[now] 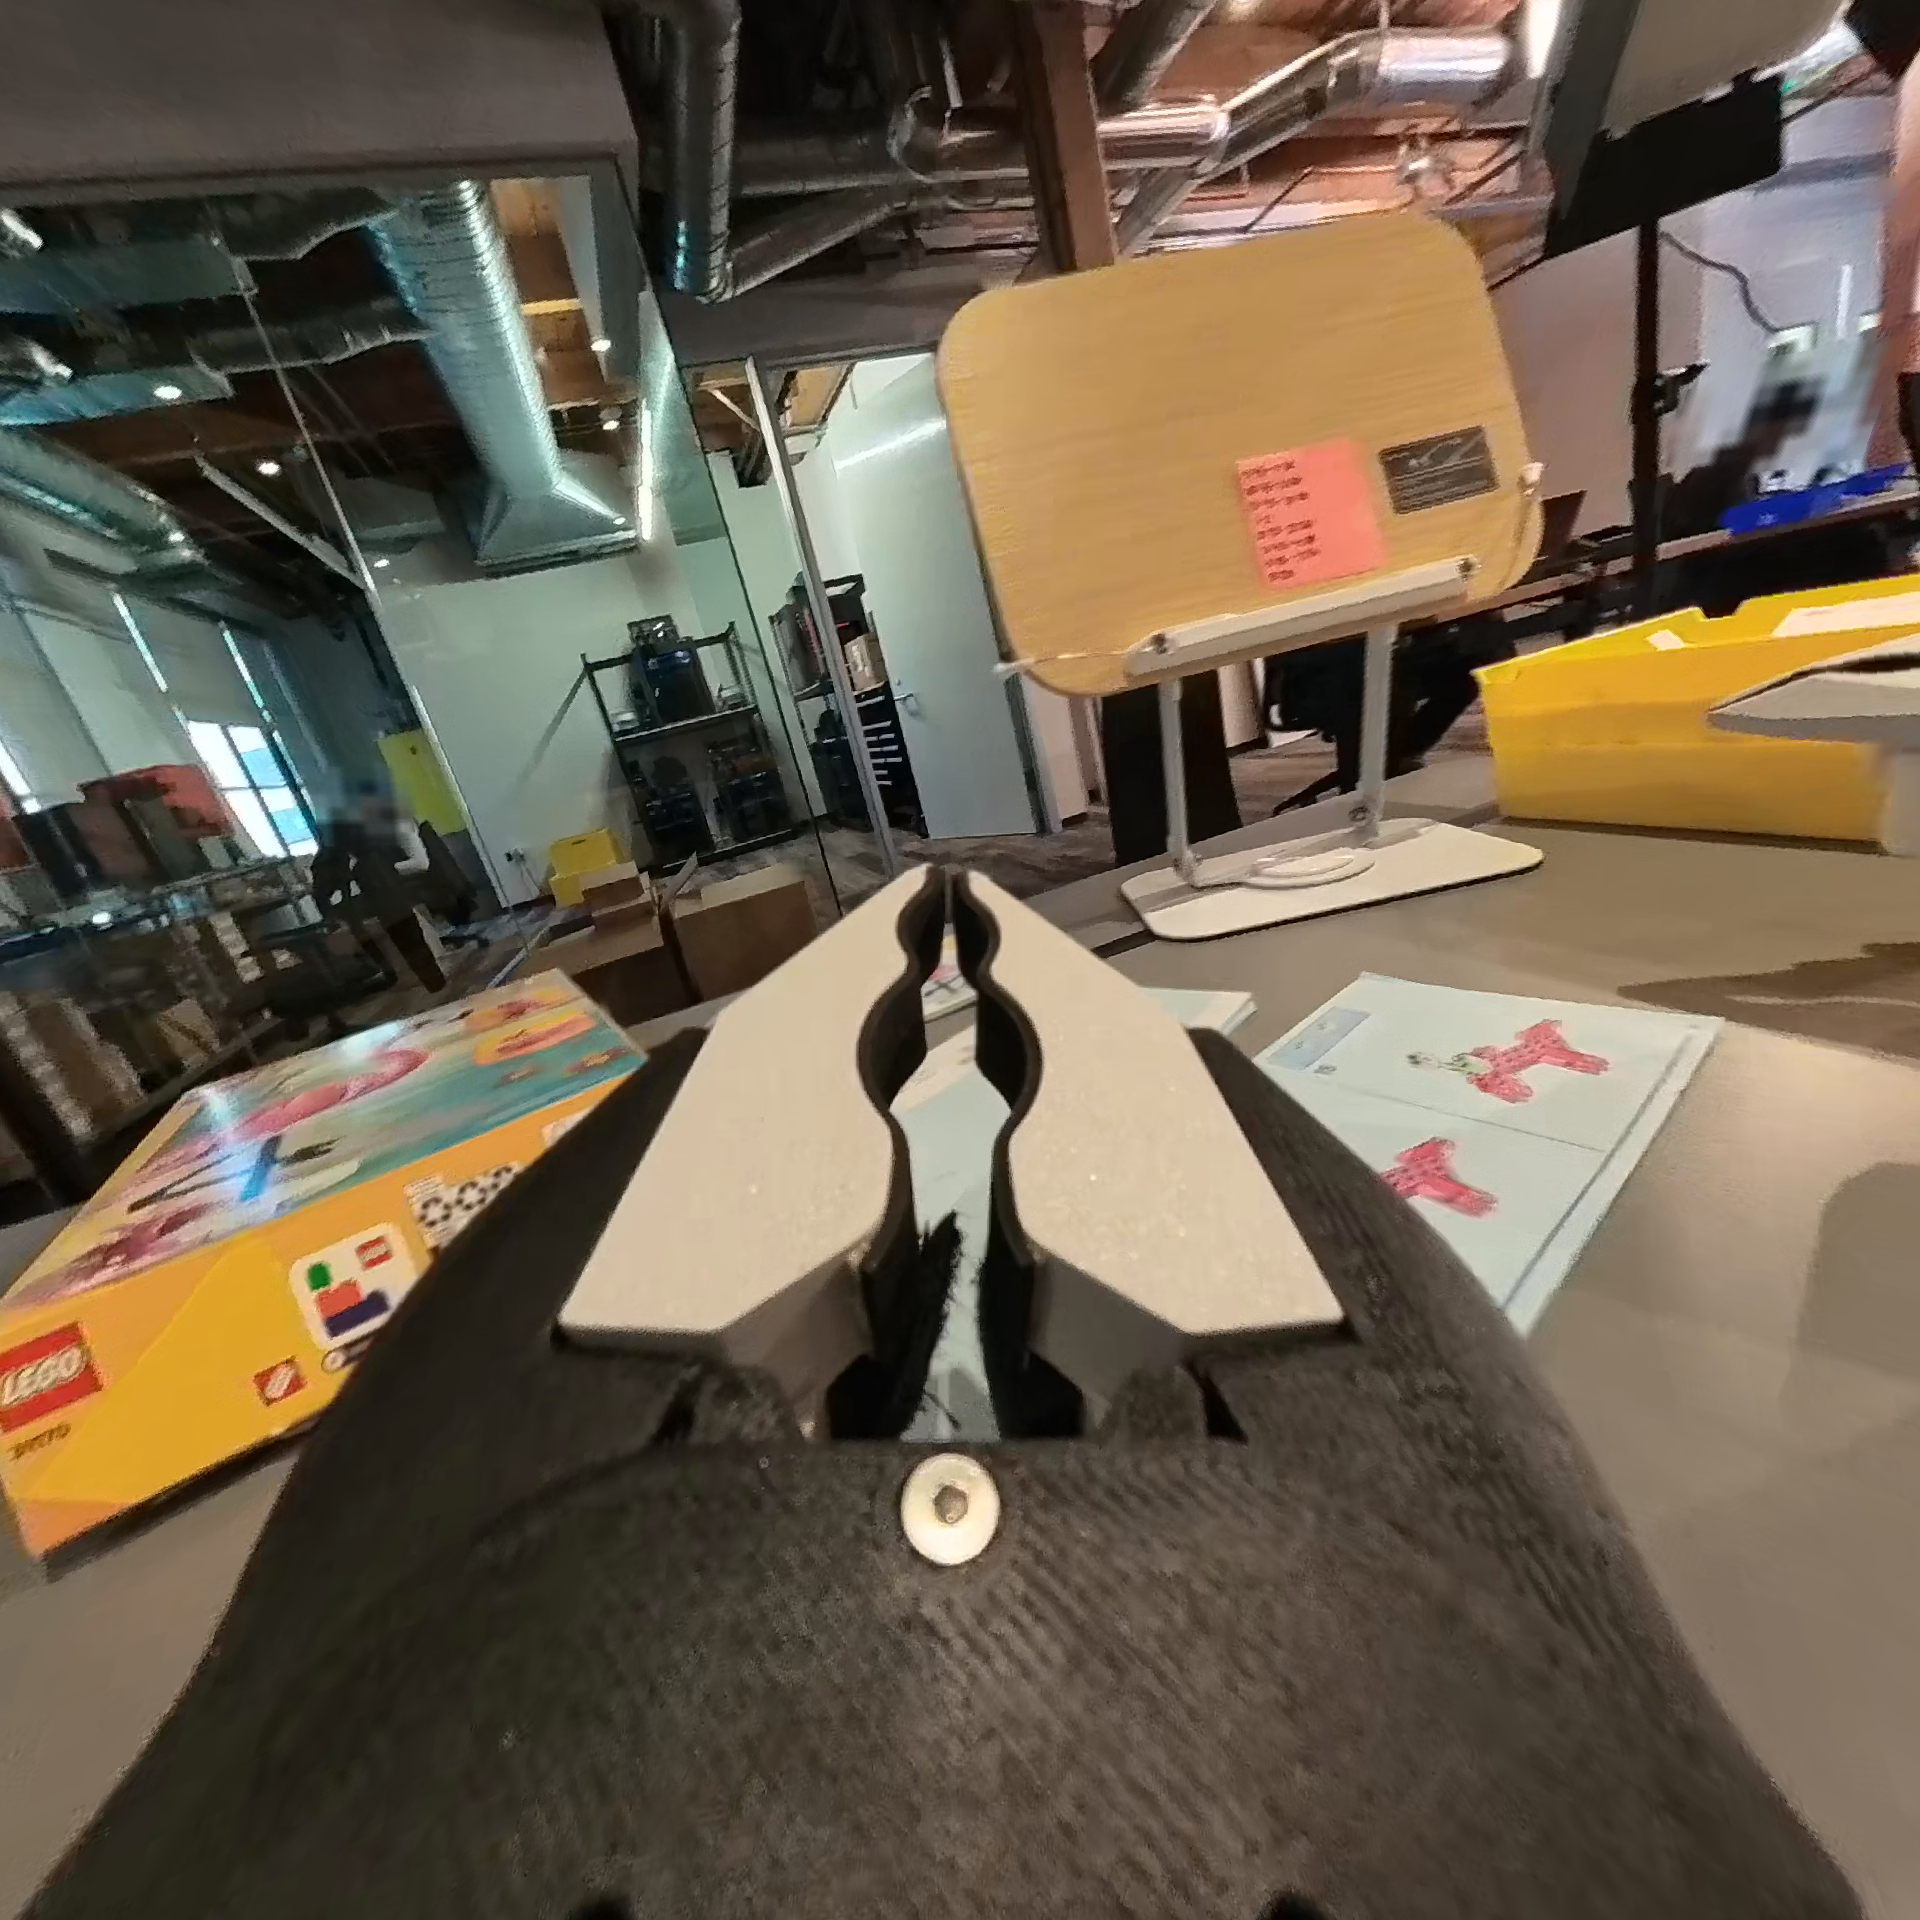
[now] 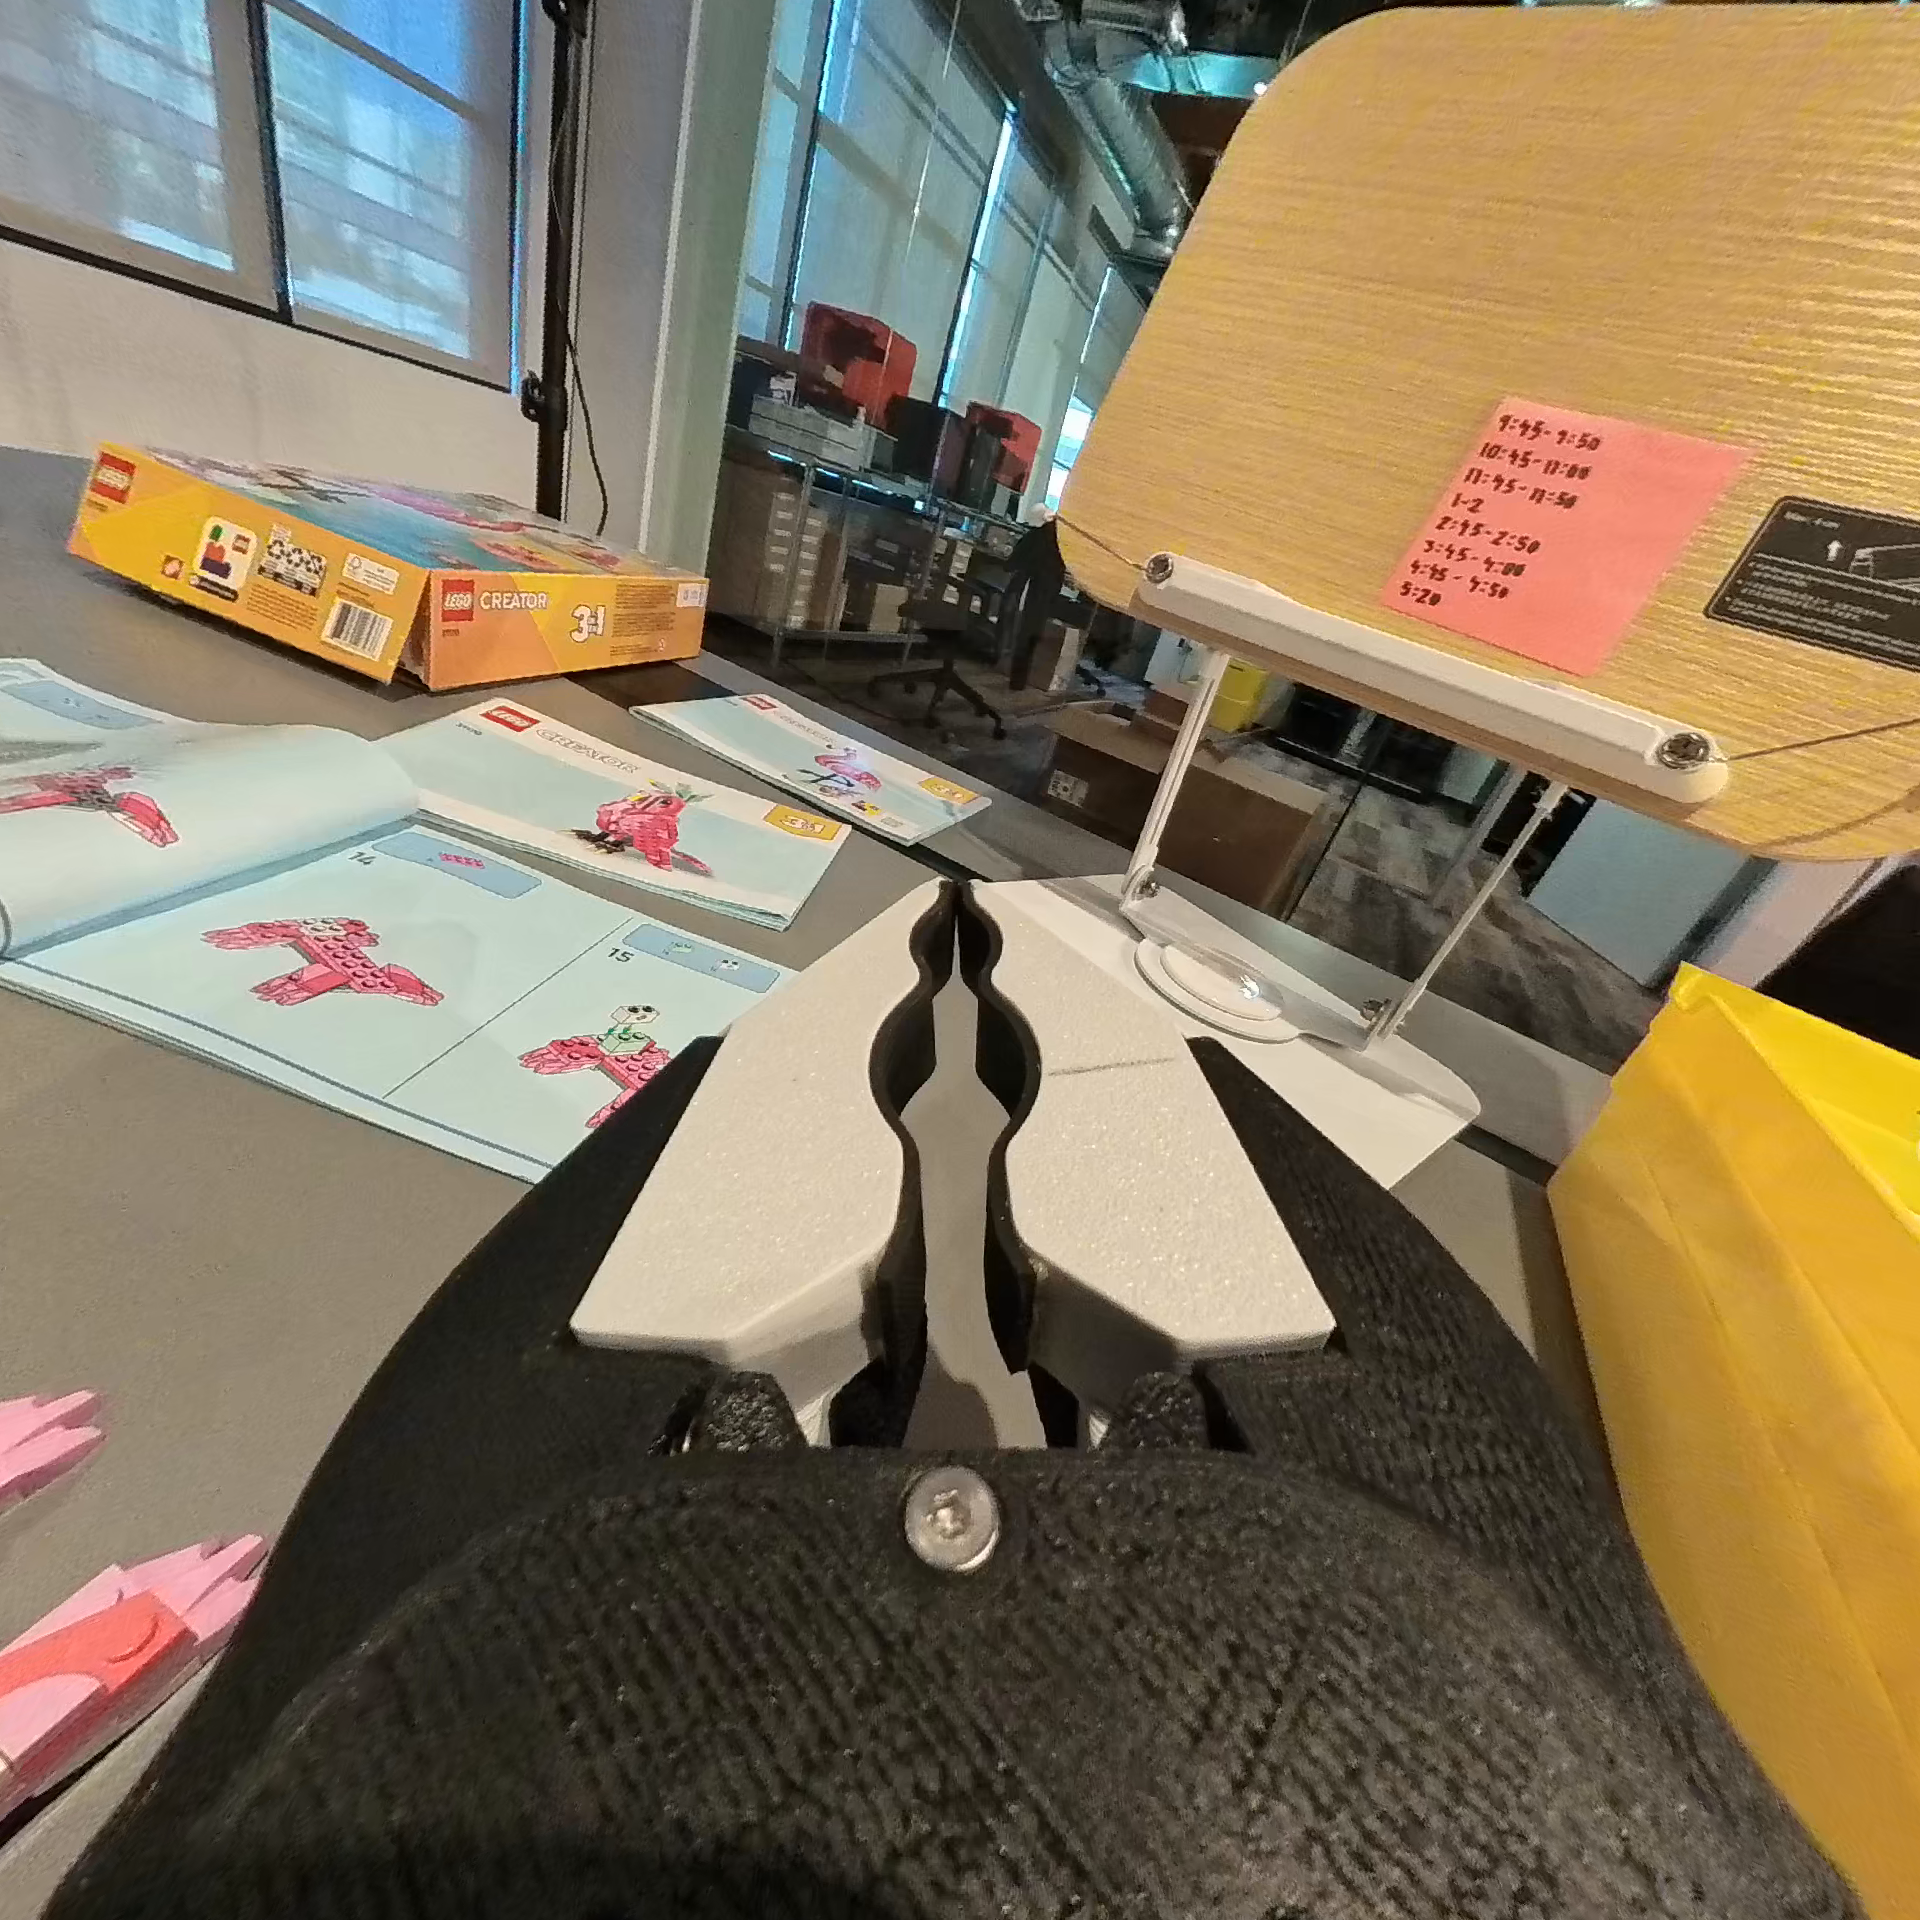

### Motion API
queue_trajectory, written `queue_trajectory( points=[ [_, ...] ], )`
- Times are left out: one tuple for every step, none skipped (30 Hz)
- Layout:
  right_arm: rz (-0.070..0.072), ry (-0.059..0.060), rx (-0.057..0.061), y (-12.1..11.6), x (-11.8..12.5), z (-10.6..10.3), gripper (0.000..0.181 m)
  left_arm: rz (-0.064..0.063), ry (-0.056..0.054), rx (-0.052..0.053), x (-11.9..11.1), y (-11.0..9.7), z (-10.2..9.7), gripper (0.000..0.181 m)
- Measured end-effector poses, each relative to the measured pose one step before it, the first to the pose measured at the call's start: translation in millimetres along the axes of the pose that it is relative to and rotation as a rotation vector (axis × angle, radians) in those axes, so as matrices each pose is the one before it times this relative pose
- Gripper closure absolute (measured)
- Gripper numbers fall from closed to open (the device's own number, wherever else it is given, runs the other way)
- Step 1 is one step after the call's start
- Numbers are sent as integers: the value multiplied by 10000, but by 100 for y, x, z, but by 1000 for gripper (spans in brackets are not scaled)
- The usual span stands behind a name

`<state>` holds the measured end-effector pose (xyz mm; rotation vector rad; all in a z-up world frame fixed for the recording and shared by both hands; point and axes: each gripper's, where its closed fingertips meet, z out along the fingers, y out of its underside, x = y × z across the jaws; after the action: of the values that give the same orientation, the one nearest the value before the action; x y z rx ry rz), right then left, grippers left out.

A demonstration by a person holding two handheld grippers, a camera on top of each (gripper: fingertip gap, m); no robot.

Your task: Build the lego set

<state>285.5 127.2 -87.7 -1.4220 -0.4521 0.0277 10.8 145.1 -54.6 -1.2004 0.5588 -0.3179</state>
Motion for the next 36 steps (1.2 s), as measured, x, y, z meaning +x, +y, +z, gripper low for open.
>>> queue_trajectory(
  points=[
    [16, 33, 27, -36, 58, -41, 181, -25, 141, 82, 520, -292, 1, 180],
    [19, 34, 29, -41, 55, -49, 181, -48, 182, 71, 574, -256, -25, 179],
    [32, 34, 22, -25, 67, -51, 181, -7, 177, 56, 554, -232, -46, 179],
    [38, 40, 22, -30, 85, -44, 181, 48, 136, 40, 471, -222, -49, 178],
    [38, 55, 22, -21, 105, -44, 181, 103, 116, 21, 404, -203, -40, 178],
    [30, 50, 15, -14, 88, -33, 181, 136, 104, 4, 359, -199, -29, 177],
    [17, 38, 8, -9, 62, -32, 181, 117, 93, -16, 300, -208, -24, 176],
    [2, 19, 11, -25, 12, -40, 181, 56, 131, -36, 323, -214, -35, 174],
    [-11, 2, 1, -19, -33, -47, 181, -47, 88, -55, 224, -229, -46, 166],
    [-26, 12, -17, 12, -29, -55, 181, -152, -142, -29, -115, -327, -142, 155],
    [-44, 21, -14, -3, -37, -64, 181, -172, -197, 60, -205, -521, -303, 151],
    [-44, 18, -14, 1, -23, -69, 181, -304, -125, 104, -125, -711, -487, 149],
    [-28, 17, -12, 9, -6, -36, 181, -515, -36, 97, -20, -935, -684, 144],
    [-3, -3, -2, 7, 17, -7, 181, -658, 75, 140, 122, -1123, -891, 140],
    [33, -26, -1, 3, 5, 35, 181, -741, 216, 115, 329, -1225, -1066, 136],
    [42, -26, 10, 6, 26, 42, 181, -704, 294, 74, 469, -1304, -1192, 130],
    [39, -17, 22, -12, 34, 63, 181, -554, 148, 51, 287, -1372, -1287, 121],
    [34, -16, 10, 2, 30, 57, 181, -407, -195, 60, -213, -1521, -1425, 107],
    [19, -14, 7, 10, 16, 72, 181, -166, -377, 77, -598, -1674, -1534, 95],
    [1, -14, 7, 1, -10, 74, 181, 59, -444, 60, -960, -1704, -1572, 91],
    [-13, -21, -10, 6, -43, 85, 181, 200, -595, 54, -1502, -1690, -1501, 90],
    [-24, -28, -13, 27, -62, 74, 181, 256, -601, -27, -1874, -1524, -1301, 92],
    [-31, -27, -6, 0, -75, 77, 181, 219, -594, -224, -2199, -1166, -1006, 92],
    [-32, -34, -6, 5, -100, 60, 181, 236, -673, -376, -2573, -811, -714, 91],
    [-33, -31, -10, 0, -93, 59, 181, 179, -658, -554, -2729, -361, -406, 91],
    [-35, -20, -9, 8, -71, 46, 181, 55, -518, -712, -2562, 39, -92, 91],
    [-35, -11, -9, 7, -56, 24, 181, 14, -265, -929, -2145, 488, 191, 93],
    [-27, -5, -8, 10, -28, 6, 181, -58, -216, -1220, -1964, 1043, 389, 94],
    [-11, 0, -2, 0, -2, 2, 181, -33, -72, -1362, -1556, 1364, 518, 98],
    [8, 6, 4, -3, 12, 0, 181, -10, -52, -1251, -1307, 1356, 615, 100],
    [19, 7, 3, 5, 33, -10, 181, -107, -277, -1030, -1353, 1218, 679, 94],
    [15, 6, 2, -3, 31, 2, 181, 2, -4, -838, -583, 1022, 728, 93],
    [4, 8, -2, 7, 21, 5, 181, 138, 175, -650, -12, 843, 727, 93],
    [-7, 5, -6, 18, 9, -5, 181, 208, 24, -559, -97, 719, 709, 96],
    [-13, -4, -7, 6, -12, 11, 181, 263, -133, -482, -285, 524, 643, 100],
    [-25, -5, -6, 4, -40, 1, 181, 291, -208, -349, -411, 241, 592, 102]
  ],
)
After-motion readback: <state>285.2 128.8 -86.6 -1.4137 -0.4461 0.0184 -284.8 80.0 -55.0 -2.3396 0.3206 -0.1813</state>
